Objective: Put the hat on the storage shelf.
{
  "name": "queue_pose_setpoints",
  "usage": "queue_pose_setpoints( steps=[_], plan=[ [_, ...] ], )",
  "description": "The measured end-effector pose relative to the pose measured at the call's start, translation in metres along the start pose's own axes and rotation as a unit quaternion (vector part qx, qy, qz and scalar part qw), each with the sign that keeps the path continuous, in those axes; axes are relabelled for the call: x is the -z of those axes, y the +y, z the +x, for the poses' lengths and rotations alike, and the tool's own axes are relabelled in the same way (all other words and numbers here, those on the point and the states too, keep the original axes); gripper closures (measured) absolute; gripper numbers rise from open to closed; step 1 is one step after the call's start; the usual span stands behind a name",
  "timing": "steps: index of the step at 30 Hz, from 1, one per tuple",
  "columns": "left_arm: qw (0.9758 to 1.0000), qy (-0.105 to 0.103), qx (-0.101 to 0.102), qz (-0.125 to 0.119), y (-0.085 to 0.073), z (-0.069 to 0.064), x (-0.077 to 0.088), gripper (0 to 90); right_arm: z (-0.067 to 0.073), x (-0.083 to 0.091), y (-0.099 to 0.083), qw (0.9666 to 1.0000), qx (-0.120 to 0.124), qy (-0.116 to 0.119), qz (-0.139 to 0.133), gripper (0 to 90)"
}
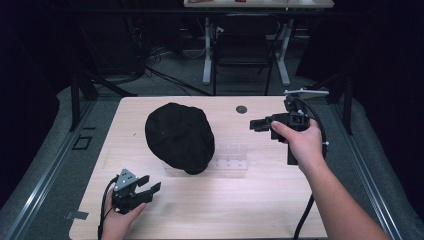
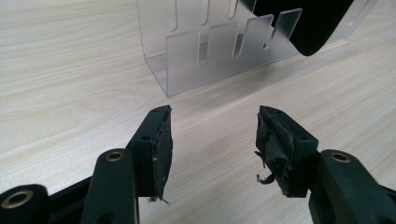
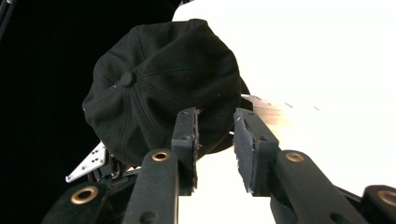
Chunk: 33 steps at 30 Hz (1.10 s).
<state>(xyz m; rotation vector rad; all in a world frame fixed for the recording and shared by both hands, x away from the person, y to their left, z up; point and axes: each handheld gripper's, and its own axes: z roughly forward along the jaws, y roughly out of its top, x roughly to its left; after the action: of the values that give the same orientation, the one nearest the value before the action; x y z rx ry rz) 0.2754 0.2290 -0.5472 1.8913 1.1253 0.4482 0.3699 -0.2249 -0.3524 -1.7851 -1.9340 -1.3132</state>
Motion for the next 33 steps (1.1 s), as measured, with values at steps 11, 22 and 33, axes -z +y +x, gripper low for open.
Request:
queue_pose_setpoints(
  steps=[11, 22, 33],
  plan=[
    [1.0, -0.001, -0.003, 0.0, -0.004, 0.002, -0.003, 45.8, -0.023, -0.002, -0.043, 0.9975, 0.044, -0.046, -0.031, 63.3],
    [1.0, -0.002, 0.002, 0.005, -0.005, 0.0, -0.005, 44.2, -0.039, -0.024, -0.087, 0.9887, 0.11, -0.093, -0.042, 45.4],
    [0.9999, -0.005, 0.005, 0.008, -0.005, 0.0, -0.005, 43.6, -0.062, -0.036, -0.124, 0.9756, 0.158, -0.137, -0.067, 36.1]
  ],
)
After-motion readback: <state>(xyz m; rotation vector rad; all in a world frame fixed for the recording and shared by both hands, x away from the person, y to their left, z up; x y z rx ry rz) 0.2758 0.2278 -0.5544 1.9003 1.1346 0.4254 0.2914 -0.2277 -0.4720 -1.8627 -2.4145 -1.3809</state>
